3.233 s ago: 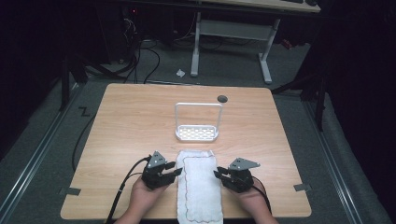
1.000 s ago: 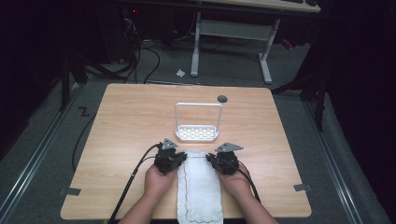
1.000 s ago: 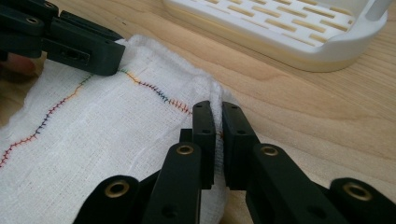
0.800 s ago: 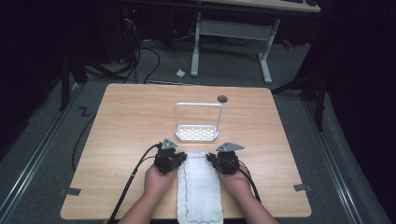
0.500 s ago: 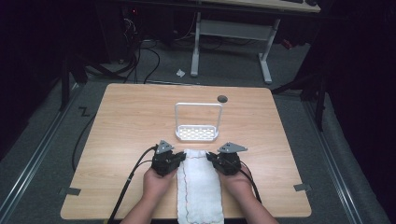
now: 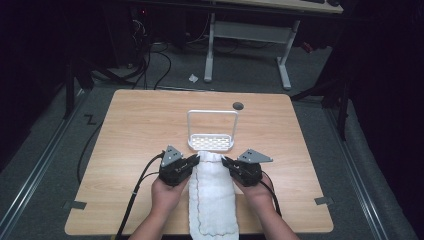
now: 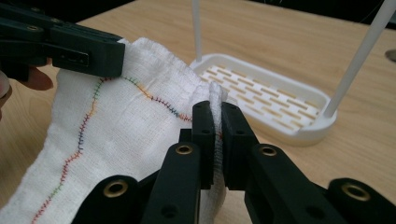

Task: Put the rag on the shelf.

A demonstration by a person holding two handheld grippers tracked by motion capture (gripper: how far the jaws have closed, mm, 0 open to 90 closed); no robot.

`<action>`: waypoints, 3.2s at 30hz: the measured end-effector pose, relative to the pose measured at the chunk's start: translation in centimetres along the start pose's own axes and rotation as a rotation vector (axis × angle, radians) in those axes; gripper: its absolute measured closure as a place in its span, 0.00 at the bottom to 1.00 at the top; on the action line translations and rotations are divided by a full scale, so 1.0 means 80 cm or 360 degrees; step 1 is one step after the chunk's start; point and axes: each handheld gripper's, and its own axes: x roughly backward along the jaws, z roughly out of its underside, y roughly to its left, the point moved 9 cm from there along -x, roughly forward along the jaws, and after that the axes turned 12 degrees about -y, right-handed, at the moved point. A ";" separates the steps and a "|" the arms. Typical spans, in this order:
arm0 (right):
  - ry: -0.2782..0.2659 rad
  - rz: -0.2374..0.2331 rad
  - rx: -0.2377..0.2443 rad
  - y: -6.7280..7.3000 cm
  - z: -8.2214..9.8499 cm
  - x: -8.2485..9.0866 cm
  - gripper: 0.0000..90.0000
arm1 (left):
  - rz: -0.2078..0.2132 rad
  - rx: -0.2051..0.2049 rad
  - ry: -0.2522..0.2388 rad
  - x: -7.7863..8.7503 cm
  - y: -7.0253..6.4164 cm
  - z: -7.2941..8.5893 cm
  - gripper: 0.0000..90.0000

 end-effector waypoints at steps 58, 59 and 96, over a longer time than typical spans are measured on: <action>-0.0725 0.0124 0.0190 -0.004 -0.249 0.066 0.96 | 0.0004 -0.0363 -0.0613 0.027 -0.042 -0.243 0.93; -0.0726 0.0130 0.0191 -0.006 -0.251 0.066 0.96 | 0.0002 -0.0374 -0.0612 0.027 -0.041 -0.245 0.93; -0.0595 0.0216 -0.0067 -0.113 -0.289 -0.050 0.95 | -0.0227 -0.0434 -0.0397 -0.094 0.056 -0.298 0.93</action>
